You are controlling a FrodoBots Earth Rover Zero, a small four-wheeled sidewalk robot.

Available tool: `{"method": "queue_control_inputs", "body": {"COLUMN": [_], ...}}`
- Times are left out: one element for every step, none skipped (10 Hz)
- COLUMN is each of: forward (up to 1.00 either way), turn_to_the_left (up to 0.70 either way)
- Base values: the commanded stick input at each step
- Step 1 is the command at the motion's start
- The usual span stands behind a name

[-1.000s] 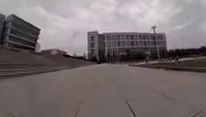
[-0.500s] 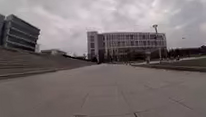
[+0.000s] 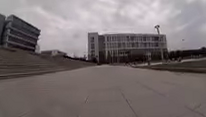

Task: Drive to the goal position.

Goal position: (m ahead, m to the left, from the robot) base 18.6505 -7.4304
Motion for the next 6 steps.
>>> {"method": "queue_control_inputs", "body": {"forward": [0.7,0.7,0.7,0.7,0.7,0.7], "turn_to_the_left": [0.0,0.0,0.0,0.0,0.0,0.0]}}
